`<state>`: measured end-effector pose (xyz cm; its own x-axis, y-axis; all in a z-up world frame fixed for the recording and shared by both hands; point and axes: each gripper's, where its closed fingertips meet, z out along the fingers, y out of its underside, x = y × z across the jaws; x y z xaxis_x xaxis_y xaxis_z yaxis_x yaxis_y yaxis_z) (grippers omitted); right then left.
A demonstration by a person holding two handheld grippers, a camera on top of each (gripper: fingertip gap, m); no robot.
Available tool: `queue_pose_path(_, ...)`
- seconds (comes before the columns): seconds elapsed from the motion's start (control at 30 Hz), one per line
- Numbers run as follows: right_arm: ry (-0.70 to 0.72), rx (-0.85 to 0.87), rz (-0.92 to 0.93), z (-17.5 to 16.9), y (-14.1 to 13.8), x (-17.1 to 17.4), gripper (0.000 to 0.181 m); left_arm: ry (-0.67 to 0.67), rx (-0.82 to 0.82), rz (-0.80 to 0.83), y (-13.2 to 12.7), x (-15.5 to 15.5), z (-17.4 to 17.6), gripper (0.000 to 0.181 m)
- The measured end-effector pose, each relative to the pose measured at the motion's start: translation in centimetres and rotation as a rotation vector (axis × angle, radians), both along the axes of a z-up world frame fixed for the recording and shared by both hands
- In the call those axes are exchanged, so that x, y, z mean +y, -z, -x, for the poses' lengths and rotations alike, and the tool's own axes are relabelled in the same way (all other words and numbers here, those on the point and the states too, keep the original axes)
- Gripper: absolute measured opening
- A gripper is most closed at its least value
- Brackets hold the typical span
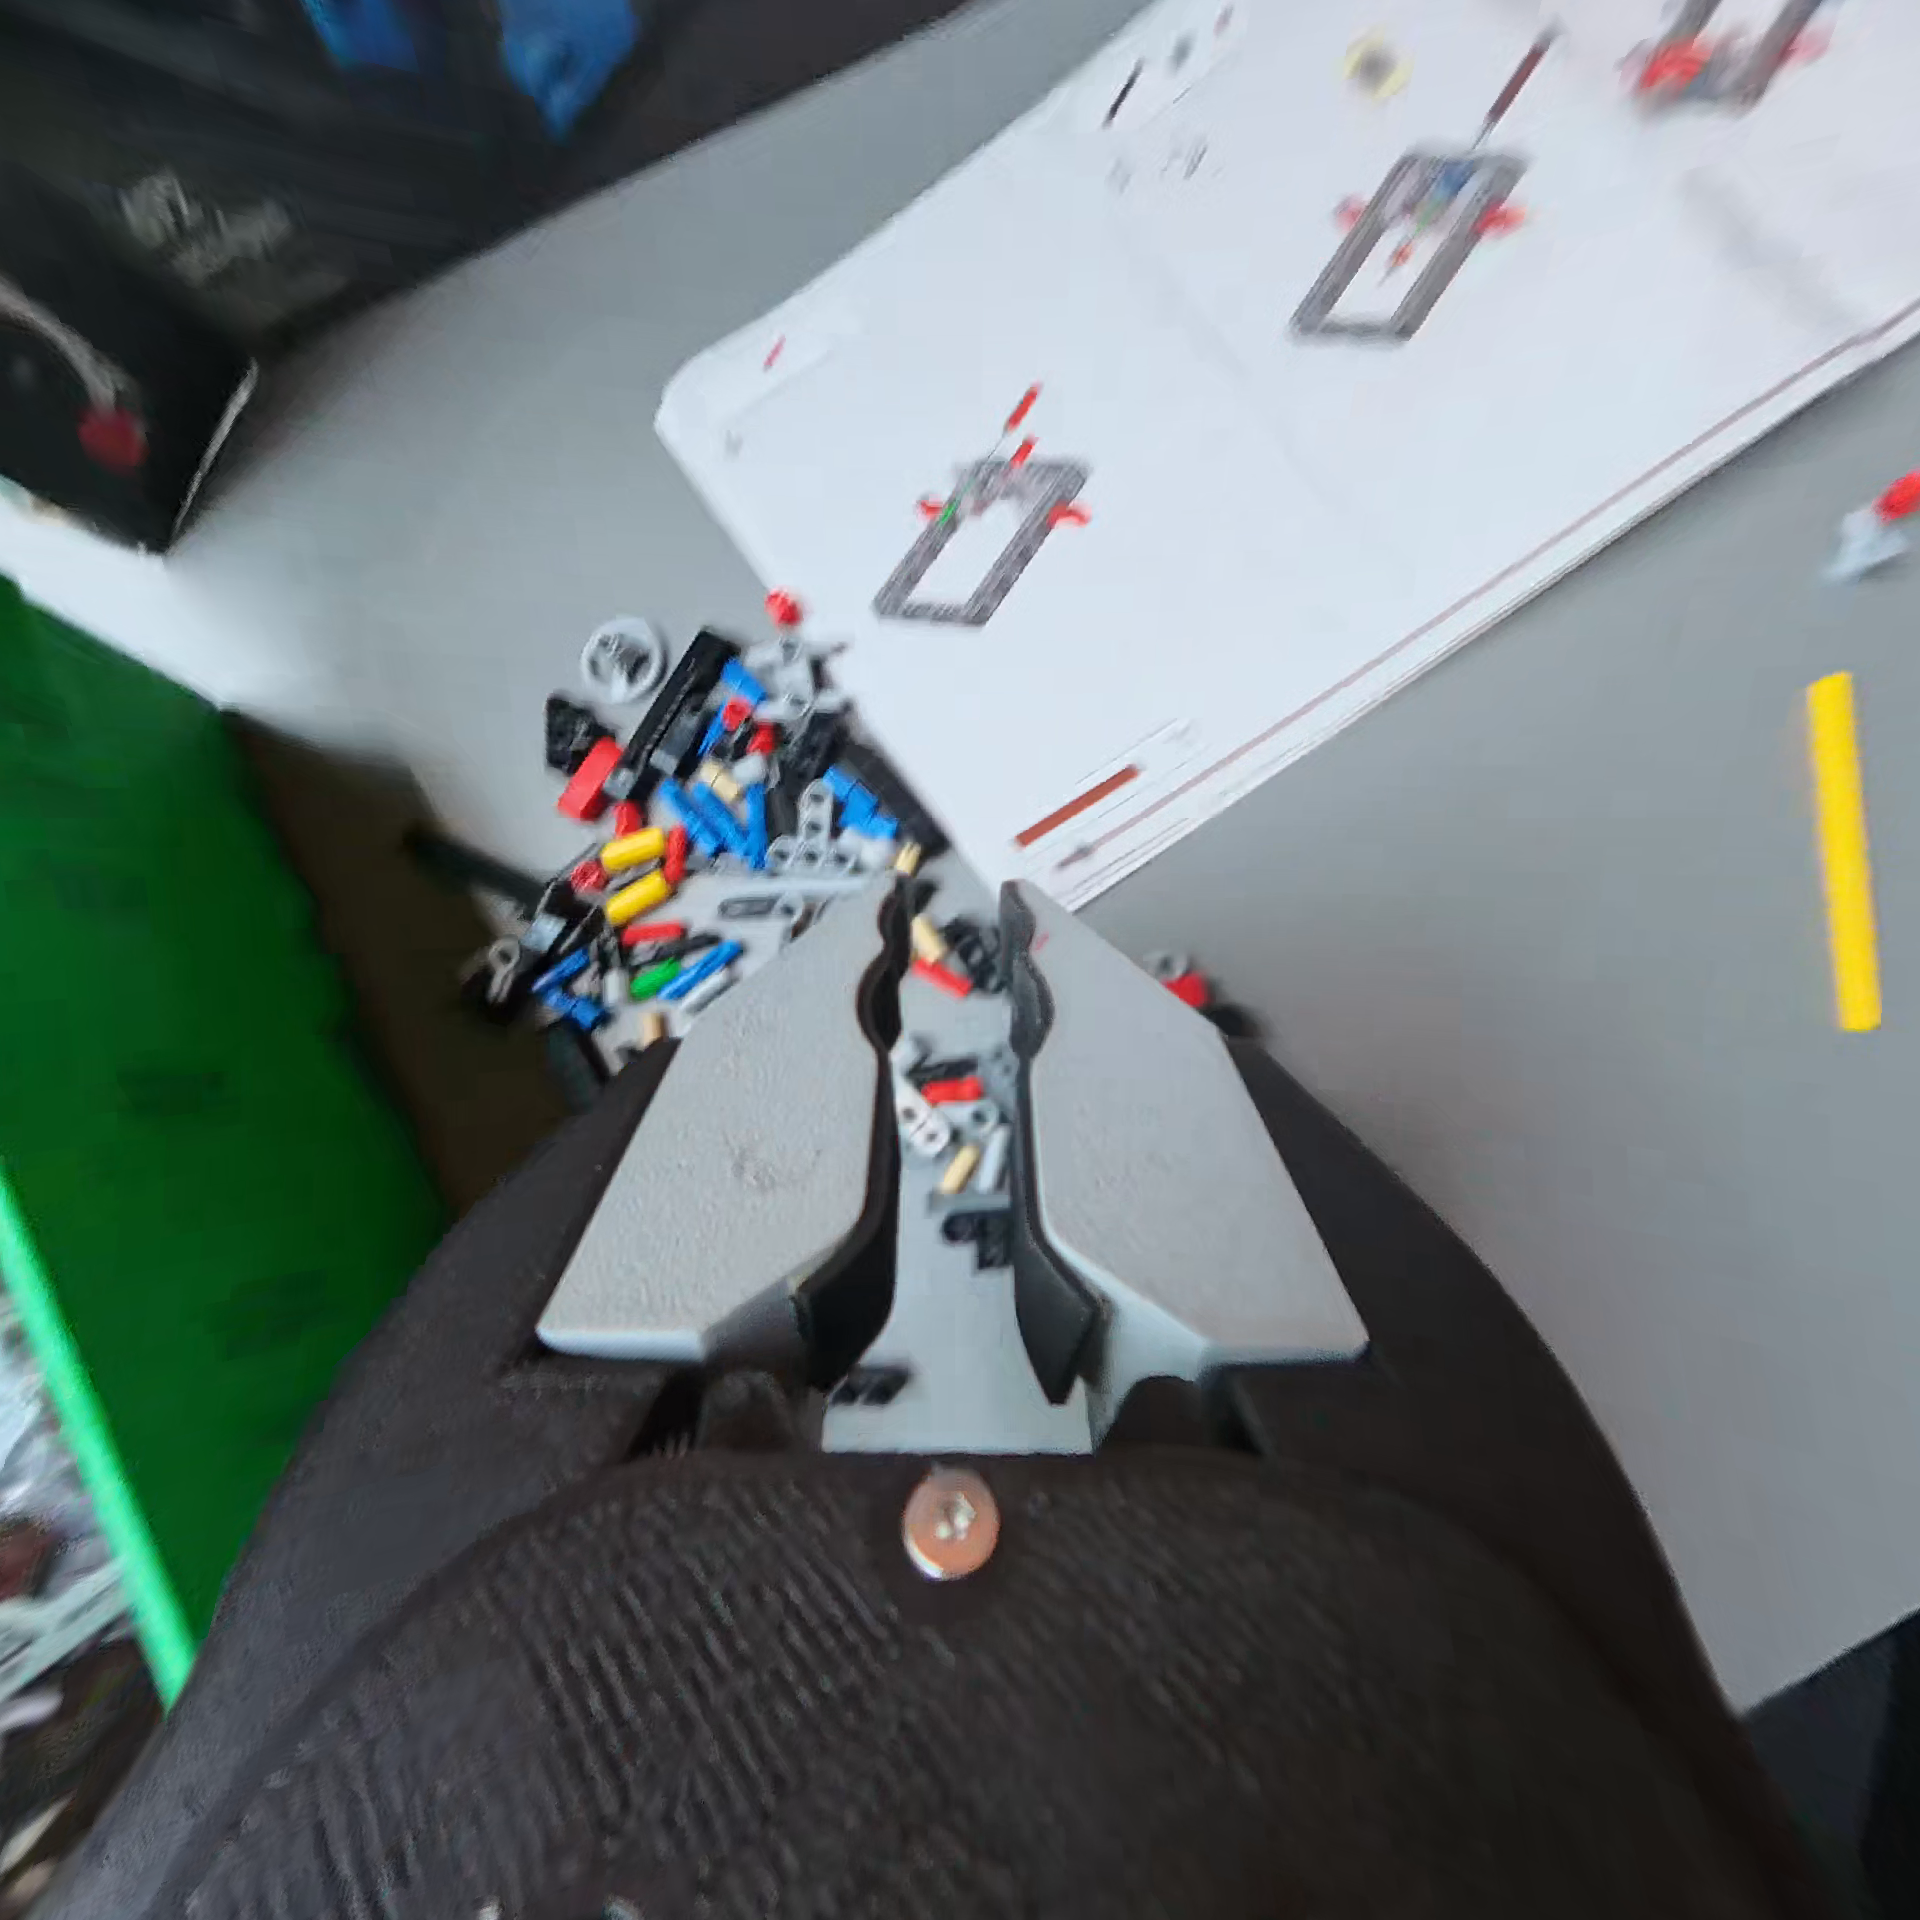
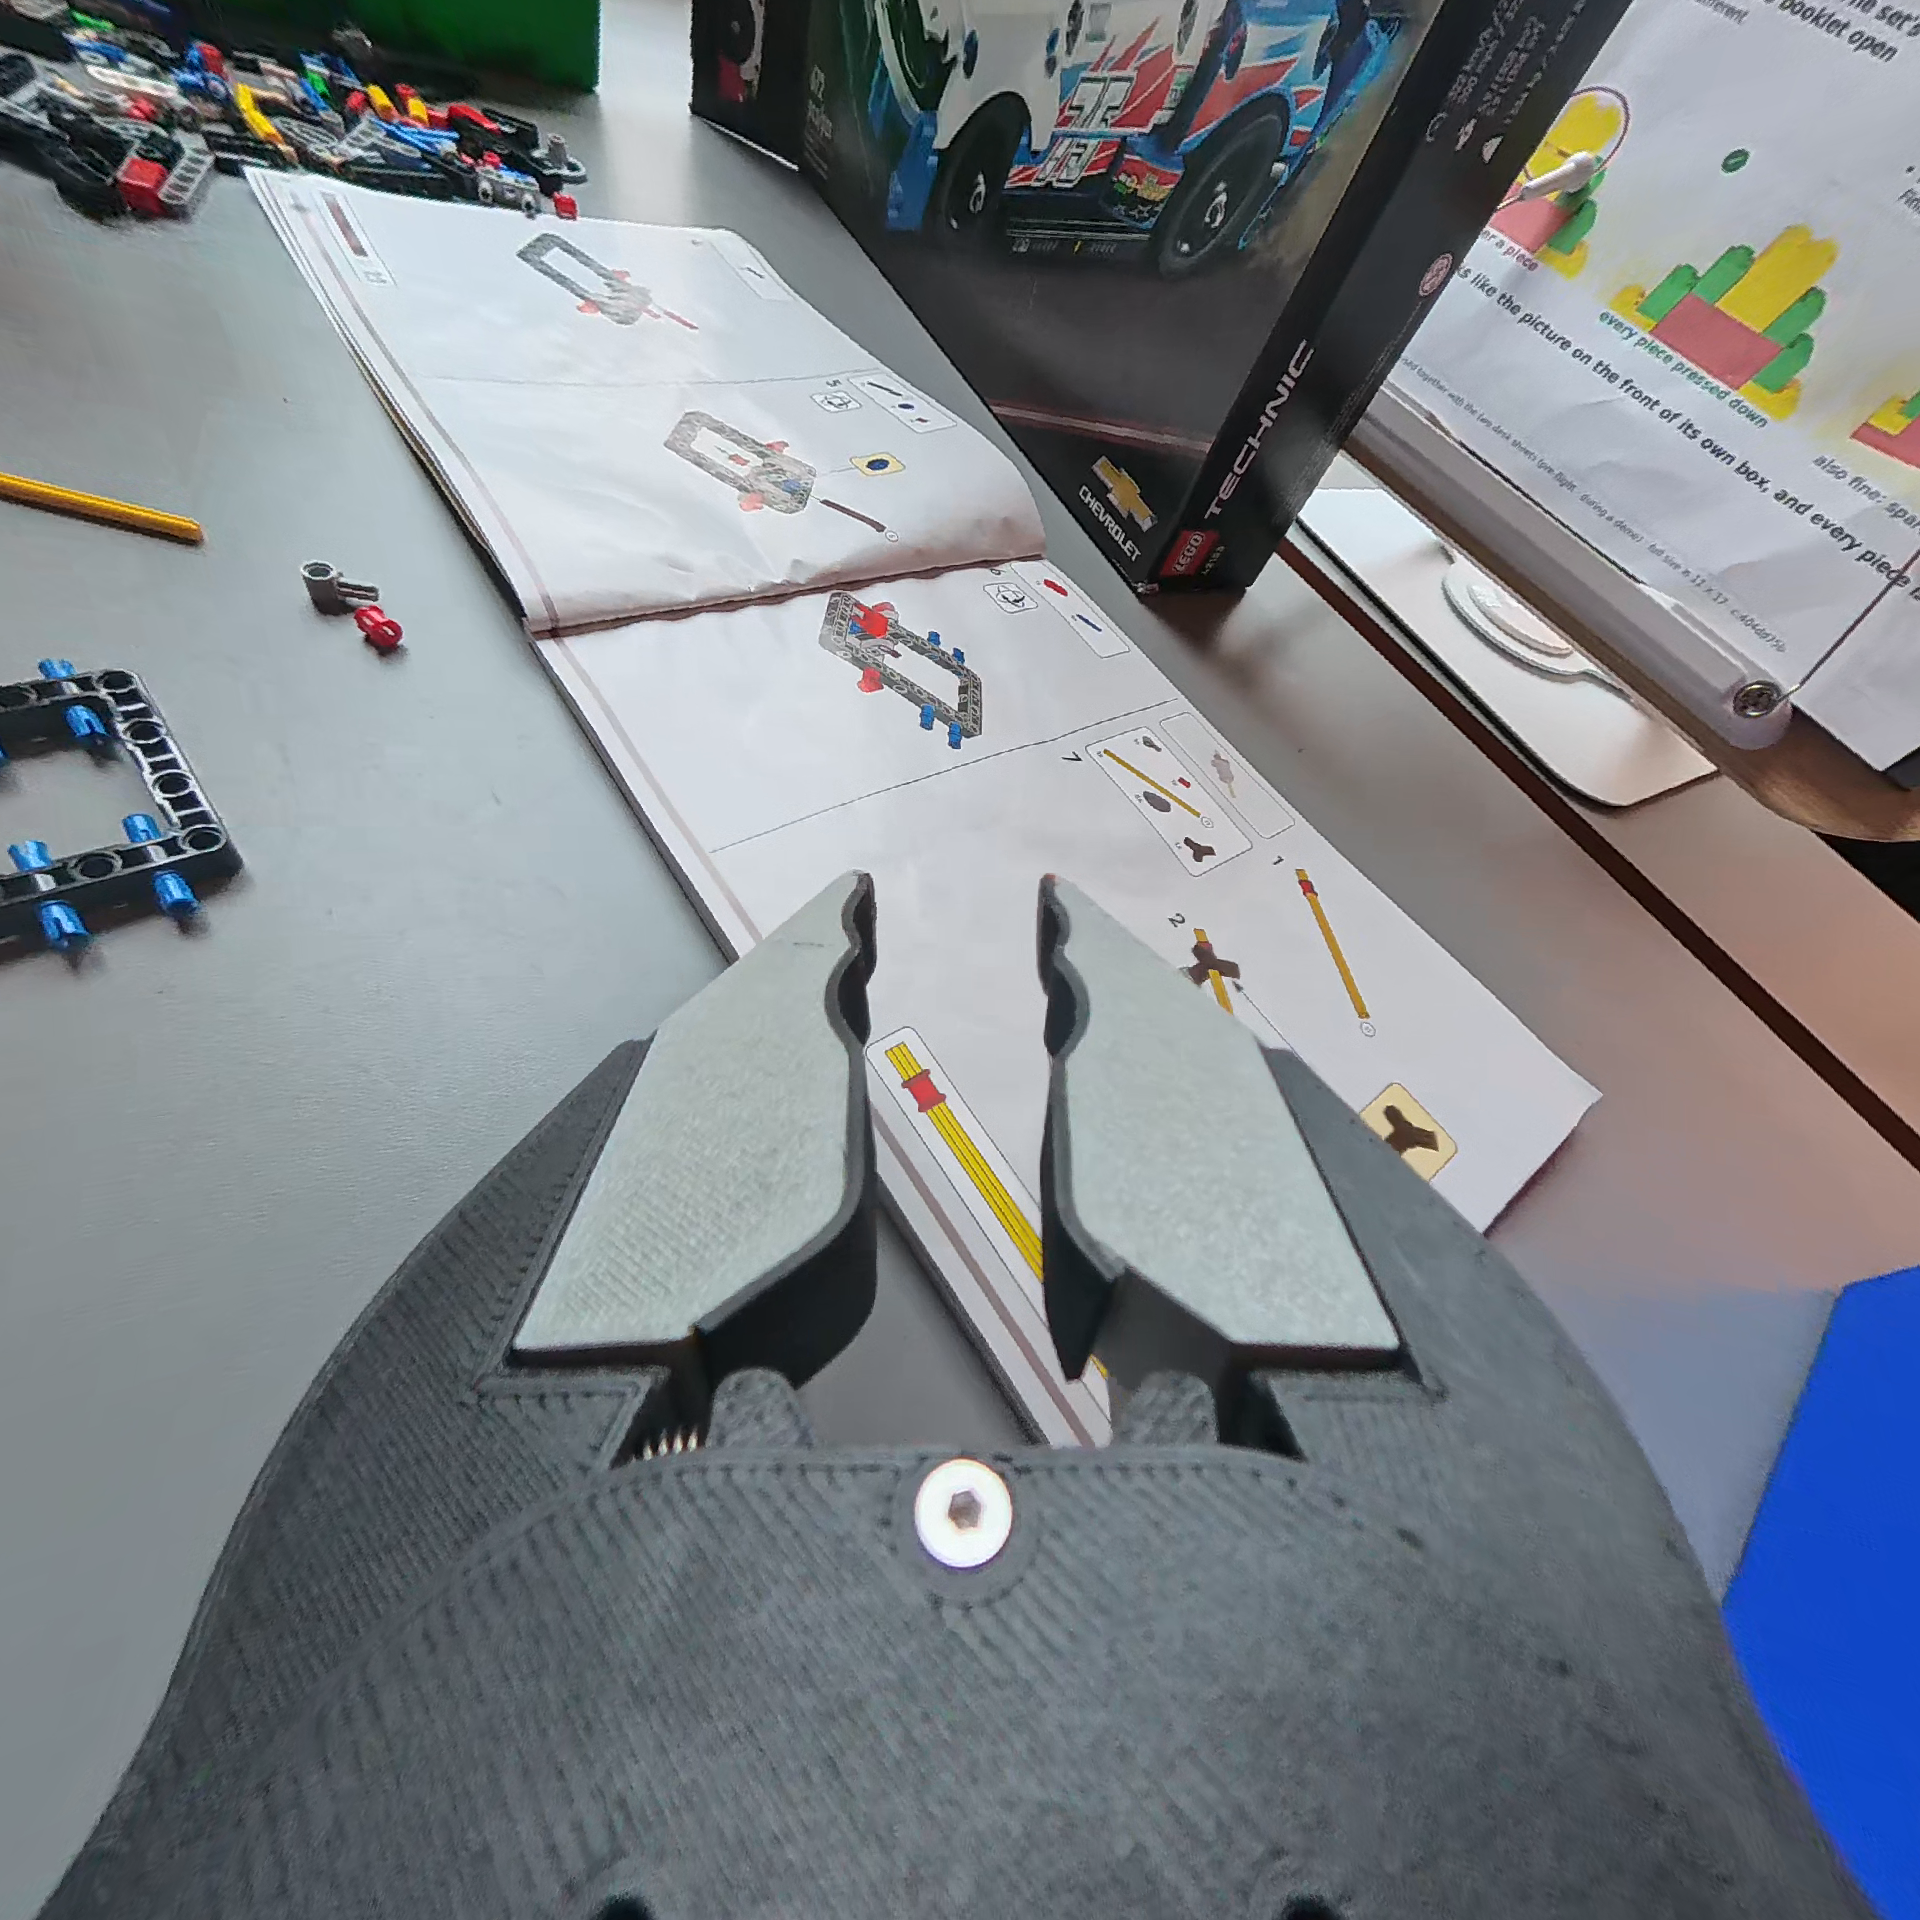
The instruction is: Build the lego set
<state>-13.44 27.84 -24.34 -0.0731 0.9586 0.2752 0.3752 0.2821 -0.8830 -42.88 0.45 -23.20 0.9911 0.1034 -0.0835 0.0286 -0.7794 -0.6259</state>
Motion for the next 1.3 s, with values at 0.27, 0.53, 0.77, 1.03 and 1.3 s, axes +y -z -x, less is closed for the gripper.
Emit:
queue_pose_path(0.27, -0.015, 0.040, 0.092, -0.4, -0.7, 0.1, 0.026, 0.044, 0.035, 0.255, 4.0, -0.3, 3.3, 0.016)
queue_pose_path(0.53, -0.032, 0.059, 0.143, -0.7, -1.1, 0.0, 0.025, 0.087, 0.044, 0.362, 5.5, -0.2, 3.9, 0.016)
queue_pose_path(0.77, -0.047, 0.059, 0.141, -0.8, -1.3, -0.4, 0.024, 0.136, 0.047, 0.363, 5.5, -0.3, 3.7, 0.022)
queue_pose_path(1.03, -0.042, 0.070, 0.149, -1.0, -1.5, -0.3, 0.022, 0.177, 0.213, 0.378, 5.4, -0.4, 4.2, 0.024)
queue_pose_path(1.3, -0.041, 0.073, 0.152, -1.1, -1.6, -0.2, 0.020, 0.162, 0.119, 0.368, 5.7, -0.8, 4.2, 0.016)
